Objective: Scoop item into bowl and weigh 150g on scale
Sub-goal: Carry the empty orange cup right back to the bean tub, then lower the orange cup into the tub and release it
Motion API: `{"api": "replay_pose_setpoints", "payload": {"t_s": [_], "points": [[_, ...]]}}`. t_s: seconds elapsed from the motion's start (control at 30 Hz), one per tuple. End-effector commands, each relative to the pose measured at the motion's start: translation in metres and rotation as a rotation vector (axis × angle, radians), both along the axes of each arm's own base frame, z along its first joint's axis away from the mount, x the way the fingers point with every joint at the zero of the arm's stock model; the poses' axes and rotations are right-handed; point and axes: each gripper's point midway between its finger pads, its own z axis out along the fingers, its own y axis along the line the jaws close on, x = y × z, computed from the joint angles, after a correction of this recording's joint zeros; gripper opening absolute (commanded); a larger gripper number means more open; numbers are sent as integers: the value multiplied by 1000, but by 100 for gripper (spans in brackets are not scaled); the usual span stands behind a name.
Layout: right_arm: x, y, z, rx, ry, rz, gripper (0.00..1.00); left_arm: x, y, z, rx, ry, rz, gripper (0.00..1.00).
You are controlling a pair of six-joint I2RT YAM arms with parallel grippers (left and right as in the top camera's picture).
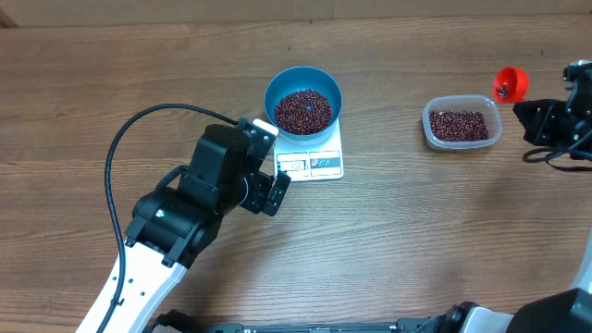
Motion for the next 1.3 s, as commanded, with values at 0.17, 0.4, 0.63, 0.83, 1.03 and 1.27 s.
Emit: {"api": "replay_pose_setpoints", "payload": {"t_s": [0.17,0.4,0.63,0.83,1.03,1.27], "points": [[1,11,-15,-297,122,-35,4,0,-1,8,-11,-21,-15,99],[5,18,-19,-434,180,-138,4,0,-1,8,-11,-21,-15,100],[-6,6,-20,-503,242,-340,4,0,-1,8,-11,-21,-15,99],[1,20,-27,-402,241,-346,4,0,-1,9,-11,-21,-15,100],[19,49,-63,-182,315,-322,4,0,-1,8,-11,-21,-15,99],[30,76,-118,-29,462,-247,4,0,-1,8,-11,-20,-15,100]]}}
